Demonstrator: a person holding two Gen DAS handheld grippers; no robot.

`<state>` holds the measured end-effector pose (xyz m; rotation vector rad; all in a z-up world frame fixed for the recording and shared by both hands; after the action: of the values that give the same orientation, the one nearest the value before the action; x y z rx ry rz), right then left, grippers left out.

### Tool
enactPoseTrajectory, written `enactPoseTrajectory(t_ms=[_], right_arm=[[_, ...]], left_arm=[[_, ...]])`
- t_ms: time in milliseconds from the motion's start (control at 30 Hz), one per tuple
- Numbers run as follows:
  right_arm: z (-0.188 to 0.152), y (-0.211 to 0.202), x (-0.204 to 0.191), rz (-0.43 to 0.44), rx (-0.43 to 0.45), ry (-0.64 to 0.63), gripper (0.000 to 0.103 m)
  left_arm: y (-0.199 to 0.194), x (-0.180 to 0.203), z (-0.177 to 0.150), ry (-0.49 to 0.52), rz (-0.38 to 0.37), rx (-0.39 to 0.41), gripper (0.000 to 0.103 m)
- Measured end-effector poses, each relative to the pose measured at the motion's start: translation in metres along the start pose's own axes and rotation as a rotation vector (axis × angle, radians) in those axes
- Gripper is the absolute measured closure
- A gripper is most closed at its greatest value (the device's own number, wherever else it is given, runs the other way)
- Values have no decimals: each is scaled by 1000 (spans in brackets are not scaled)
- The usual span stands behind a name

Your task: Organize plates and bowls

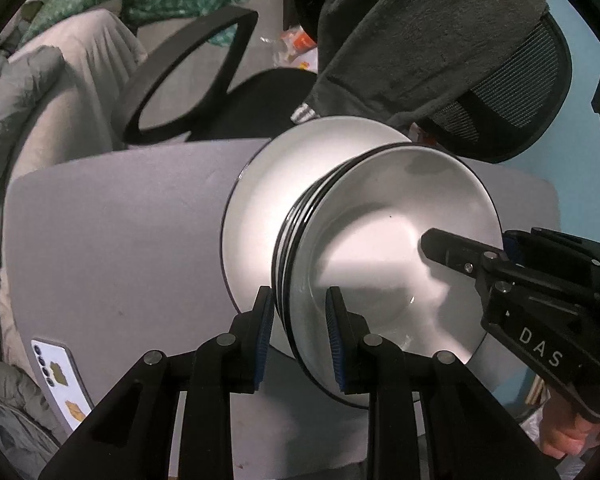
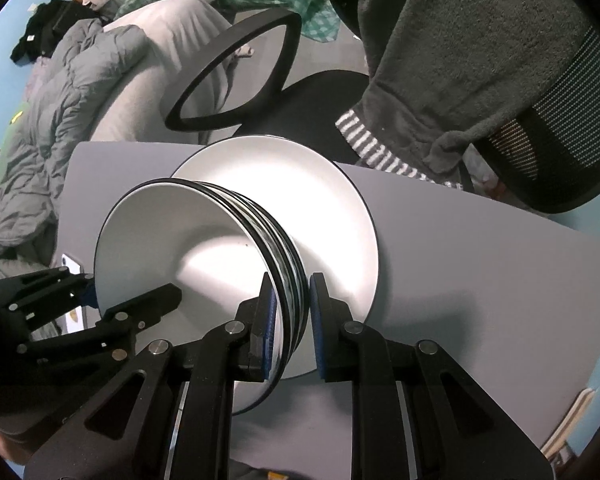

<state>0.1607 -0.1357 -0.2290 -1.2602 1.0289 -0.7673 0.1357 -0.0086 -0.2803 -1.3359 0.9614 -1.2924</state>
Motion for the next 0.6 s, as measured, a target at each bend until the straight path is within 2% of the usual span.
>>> enactPoseTrajectory(t_ms=[67, 100, 233, 267, 300, 467, 567, 600], right_arm=[[0, 0, -1, 0, 7, 3, 83], [0, 0, -1, -9, 12, -3, 77], [0, -8, 3, -57, 69, -14, 64], [0, -11, 5, -52, 79, -8, 56], [0, -16, 6, -45, 89, -1, 51], [-2, -44, 6, -74, 143, -30, 47], [-2, -75, 3, -89, 222, -43, 45], [-2, -81, 2, -90, 239, -48, 42]], left_arm=[[-4, -1, 0, 14, 45, 29, 63], [-8, -3, 0, 19, 78, 46, 61], [-19, -10, -4, 7, 115, 68, 58], [-24, -11, -5, 4, 116, 84, 55], [-29, -12, -5, 4, 124, 98, 48], [-73, -11, -9, 15, 181, 192, 45], [-100, -6, -10, 30, 200, 252, 34], [-112, -3, -10, 35, 213, 274, 34]])
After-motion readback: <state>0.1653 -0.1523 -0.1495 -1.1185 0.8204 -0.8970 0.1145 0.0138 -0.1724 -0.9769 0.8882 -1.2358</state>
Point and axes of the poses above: each gripper's, at about its wrist camera, not at the fingertips, and y roughly the way its jaws point, x to its right, z to its top, the point moved 6 cm from there along y, roughly the way its jaws point, and after that the axes turned 9 degrees about y, right-handed, at the moved point
